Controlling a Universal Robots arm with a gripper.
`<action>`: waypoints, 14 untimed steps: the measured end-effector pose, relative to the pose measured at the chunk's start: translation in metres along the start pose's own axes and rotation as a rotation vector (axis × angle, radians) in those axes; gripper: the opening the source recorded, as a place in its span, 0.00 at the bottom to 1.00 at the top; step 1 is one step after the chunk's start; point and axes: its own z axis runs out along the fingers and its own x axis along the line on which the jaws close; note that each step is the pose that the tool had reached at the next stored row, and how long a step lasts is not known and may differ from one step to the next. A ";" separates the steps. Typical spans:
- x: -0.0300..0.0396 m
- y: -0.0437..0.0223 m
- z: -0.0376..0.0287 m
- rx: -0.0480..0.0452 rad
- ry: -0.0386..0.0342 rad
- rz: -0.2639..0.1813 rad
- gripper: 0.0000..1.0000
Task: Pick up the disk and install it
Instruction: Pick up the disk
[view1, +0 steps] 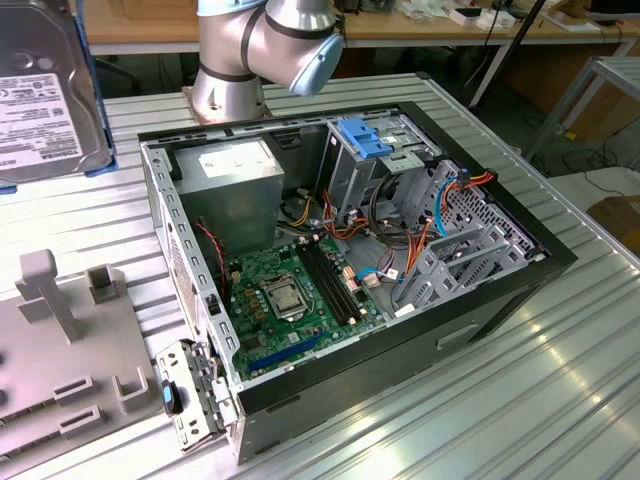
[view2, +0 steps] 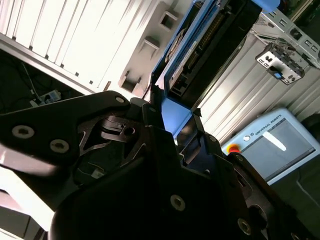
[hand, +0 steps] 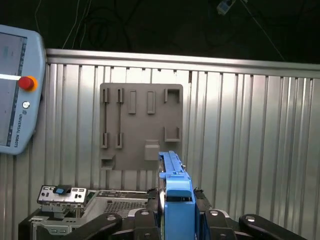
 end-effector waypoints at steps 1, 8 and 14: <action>0.0003 -0.0069 0.0002 -0.0001 0.0001 0.000 0.37; 0.0020 -0.0447 0.0015 -0.0002 0.0001 0.000 0.37; 0.0040 -0.0883 0.0030 -0.0001 0.0001 0.000 0.37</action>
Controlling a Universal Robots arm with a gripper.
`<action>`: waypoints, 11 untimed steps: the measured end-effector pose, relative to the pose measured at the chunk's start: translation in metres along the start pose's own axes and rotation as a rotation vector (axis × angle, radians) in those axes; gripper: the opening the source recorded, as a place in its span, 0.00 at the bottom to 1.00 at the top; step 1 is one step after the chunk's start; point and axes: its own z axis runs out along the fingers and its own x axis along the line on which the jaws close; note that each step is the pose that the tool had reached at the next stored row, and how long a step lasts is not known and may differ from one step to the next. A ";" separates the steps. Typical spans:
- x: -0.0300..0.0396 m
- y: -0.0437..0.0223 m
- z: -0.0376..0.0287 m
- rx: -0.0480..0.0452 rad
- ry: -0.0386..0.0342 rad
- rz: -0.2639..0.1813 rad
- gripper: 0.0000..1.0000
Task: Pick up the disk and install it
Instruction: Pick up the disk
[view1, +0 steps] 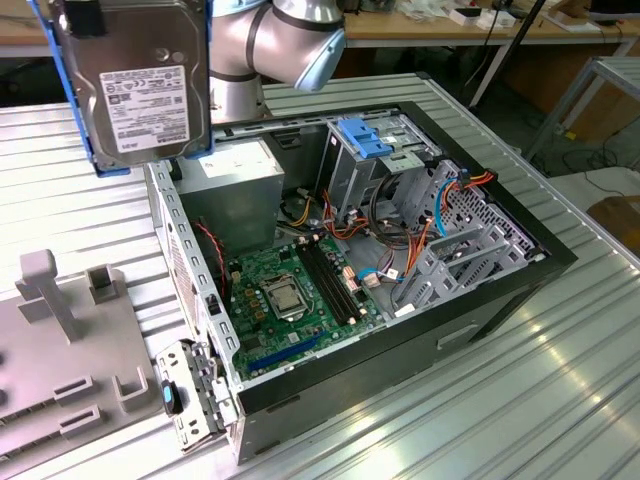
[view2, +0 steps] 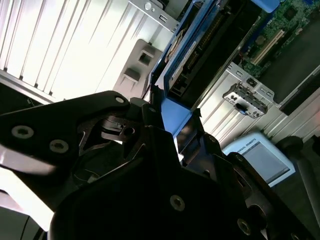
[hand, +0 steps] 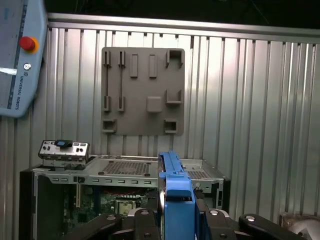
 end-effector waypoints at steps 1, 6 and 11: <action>0.0003 -0.0063 0.0002 0.0000 -0.0001 0.000 0.37; 0.0017 -0.0366 0.0012 0.0000 0.0000 0.000 0.37; 0.0028 -0.0603 0.0021 0.0000 0.0000 0.000 0.37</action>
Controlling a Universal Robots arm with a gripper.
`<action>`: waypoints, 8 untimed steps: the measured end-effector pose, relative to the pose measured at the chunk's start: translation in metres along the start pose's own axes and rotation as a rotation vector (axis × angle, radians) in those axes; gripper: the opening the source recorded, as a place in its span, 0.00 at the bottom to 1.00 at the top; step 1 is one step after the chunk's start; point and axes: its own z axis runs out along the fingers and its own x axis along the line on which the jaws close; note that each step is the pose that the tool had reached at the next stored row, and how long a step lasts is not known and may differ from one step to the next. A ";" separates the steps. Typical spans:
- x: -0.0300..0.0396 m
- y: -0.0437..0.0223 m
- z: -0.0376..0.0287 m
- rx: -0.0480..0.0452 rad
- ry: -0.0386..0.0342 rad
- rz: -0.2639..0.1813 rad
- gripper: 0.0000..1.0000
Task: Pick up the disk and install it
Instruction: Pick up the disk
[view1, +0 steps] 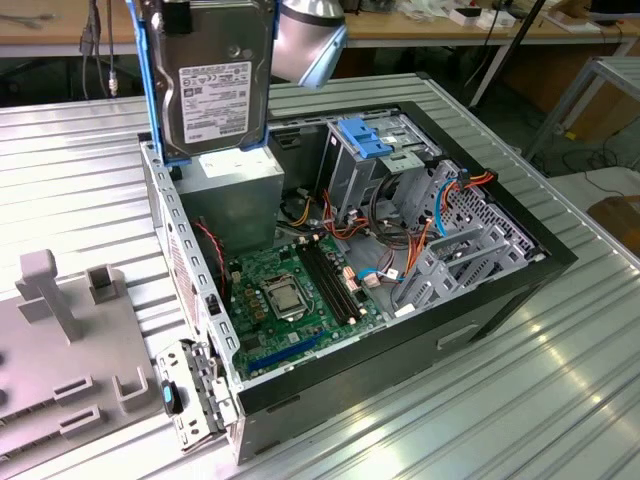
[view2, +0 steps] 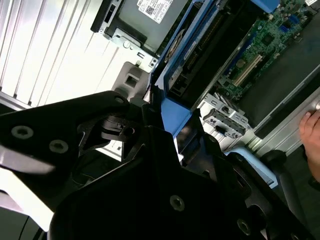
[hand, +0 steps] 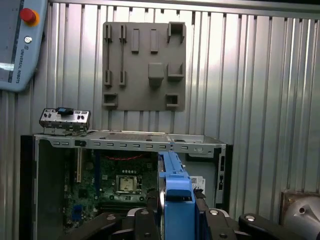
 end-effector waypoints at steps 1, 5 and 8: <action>0.0002 -0.0027 0.0001 0.0000 0.0000 0.000 0.37; 0.0034 -0.0098 0.0003 0.0000 0.0003 0.002 0.37; 0.0068 -0.0133 0.0006 0.0001 0.0006 0.004 0.37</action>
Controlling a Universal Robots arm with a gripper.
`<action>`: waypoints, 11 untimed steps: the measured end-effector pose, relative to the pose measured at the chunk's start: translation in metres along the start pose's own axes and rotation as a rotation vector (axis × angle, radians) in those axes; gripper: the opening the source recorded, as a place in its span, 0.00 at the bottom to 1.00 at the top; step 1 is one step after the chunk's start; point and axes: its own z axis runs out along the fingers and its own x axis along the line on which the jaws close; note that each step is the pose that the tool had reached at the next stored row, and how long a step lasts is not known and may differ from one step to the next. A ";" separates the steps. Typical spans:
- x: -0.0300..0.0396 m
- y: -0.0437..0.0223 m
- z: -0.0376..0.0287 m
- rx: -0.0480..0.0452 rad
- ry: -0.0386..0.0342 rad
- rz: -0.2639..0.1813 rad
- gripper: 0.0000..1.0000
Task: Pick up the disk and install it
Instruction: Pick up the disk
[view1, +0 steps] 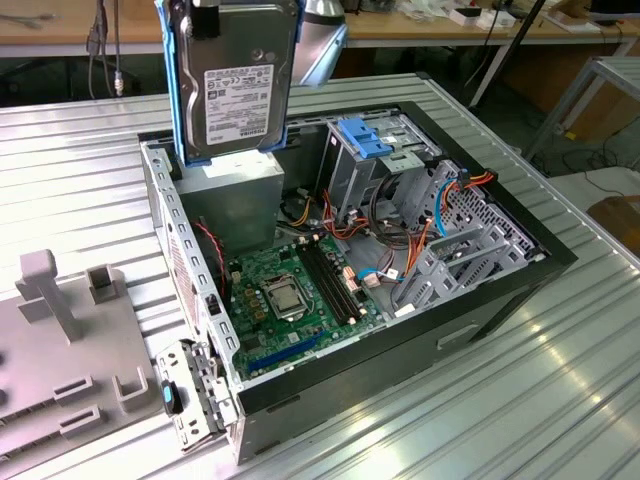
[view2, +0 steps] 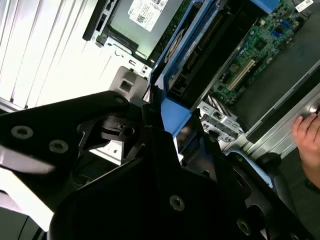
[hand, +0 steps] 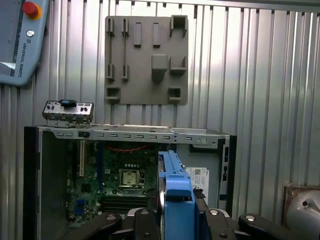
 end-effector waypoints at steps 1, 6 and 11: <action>0.0004 -0.0045 0.0001 -0.0002 0.0005 0.000 0.37; 0.0024 -0.0357 0.0017 -0.0001 0.0004 0.000 0.37; 0.0113 -0.0462 0.0023 -0.0001 0.0005 0.002 0.37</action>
